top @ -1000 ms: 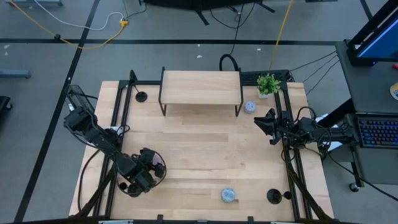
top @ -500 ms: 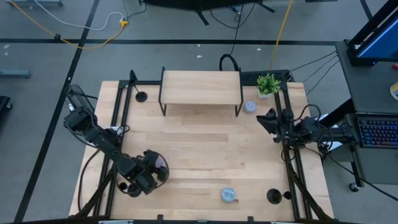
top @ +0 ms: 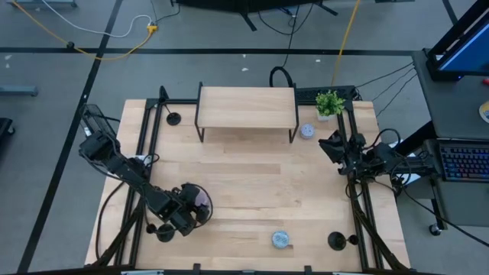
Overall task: Pick & Place candle stick holders
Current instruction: Put the pink patterned scented candle on the shelf
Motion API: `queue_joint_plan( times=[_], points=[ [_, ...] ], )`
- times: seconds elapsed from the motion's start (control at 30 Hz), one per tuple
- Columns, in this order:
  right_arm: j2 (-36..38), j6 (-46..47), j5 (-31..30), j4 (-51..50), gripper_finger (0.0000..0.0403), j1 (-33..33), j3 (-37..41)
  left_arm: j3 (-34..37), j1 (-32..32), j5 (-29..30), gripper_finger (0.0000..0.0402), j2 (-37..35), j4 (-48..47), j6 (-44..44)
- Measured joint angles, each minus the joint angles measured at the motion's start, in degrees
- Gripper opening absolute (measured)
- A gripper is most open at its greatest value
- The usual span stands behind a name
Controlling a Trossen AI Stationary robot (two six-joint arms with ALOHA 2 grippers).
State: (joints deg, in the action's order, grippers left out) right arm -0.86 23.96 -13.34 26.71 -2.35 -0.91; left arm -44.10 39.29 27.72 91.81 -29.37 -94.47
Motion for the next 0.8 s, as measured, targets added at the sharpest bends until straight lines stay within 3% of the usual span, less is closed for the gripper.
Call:
queue_joint_plan(
  times=[0.3,0.6,0.8],
  points=[
    [-0.02,0.01,-0.04,-0.34,0.0073,0.00,0.00,0.00,-1.97,1.75,0.0322,0.00,0.14,6.27],
    [-0.18,0.50,0.00,-1.08,0.0073,0.00,0.00,0.00,-2.91,4.02,0.0307,0.00,1.52,10.81],
    [-2.75,4.44,0.14,-4.58,0.0073,0.00,-0.02,0.00,-2.91,4.23,0.0325,0.00,2.24,12.82]
  ],
)
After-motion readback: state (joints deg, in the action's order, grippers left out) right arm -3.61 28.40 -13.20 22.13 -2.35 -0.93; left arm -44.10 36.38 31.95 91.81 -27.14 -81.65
